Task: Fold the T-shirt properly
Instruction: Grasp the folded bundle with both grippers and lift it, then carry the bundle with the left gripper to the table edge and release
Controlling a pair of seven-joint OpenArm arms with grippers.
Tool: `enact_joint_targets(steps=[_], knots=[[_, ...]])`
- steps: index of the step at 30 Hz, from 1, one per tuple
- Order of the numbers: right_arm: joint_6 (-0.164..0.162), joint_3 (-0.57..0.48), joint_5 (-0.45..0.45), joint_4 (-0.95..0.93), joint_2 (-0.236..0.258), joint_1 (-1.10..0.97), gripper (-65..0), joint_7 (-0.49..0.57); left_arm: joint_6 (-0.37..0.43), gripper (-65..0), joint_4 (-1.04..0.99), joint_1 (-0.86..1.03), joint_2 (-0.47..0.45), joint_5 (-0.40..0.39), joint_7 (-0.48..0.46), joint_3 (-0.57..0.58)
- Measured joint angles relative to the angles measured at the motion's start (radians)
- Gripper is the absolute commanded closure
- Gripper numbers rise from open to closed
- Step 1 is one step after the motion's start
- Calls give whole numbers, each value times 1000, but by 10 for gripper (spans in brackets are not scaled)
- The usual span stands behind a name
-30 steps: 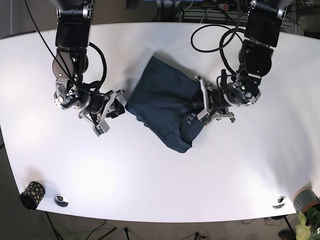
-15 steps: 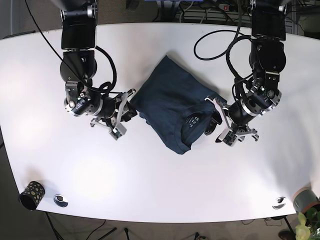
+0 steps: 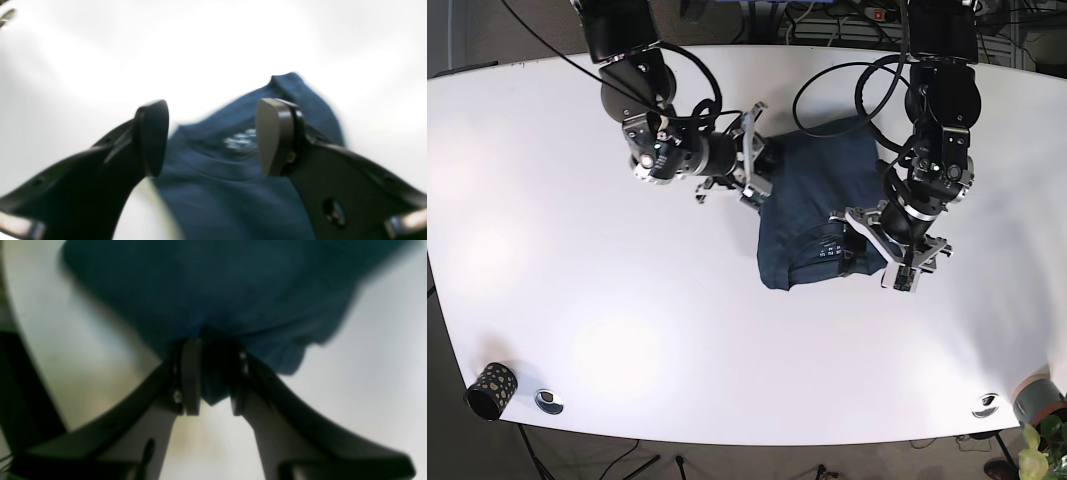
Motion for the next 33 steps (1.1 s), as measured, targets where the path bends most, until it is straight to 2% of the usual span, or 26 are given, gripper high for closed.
enact_joint_targets(steps=[5,8,10,15,22,29,33], knots=[[-5,-78,-21,-19,-68,2,-125,-4,1,-421,2,3,2,-6,-1,-2],[0,-58,6,-6,-104,-2,-125,-2,11,-421,3,22,-3,-3,-8,-6],[3,-21,9,13,-109,-2,-125,5,10,-421,1,32,-5,-1,-7,-6],[-11,135,-8,47,-86,2,-125,3,9,-421,-34,46,-2,0,-8,20],[0,264,4,49,-67,-16,-125,0,5,-419,-75,89,-3,-6,-32,56],[-4,352,-15,51,-43,-24,-127,-3,7,-419,-220,140,-11,-7,-142,63],[-2,375,1,53,-32,-23,-127,2,-9,-415,-340,123,-37,-23,-277,103]])
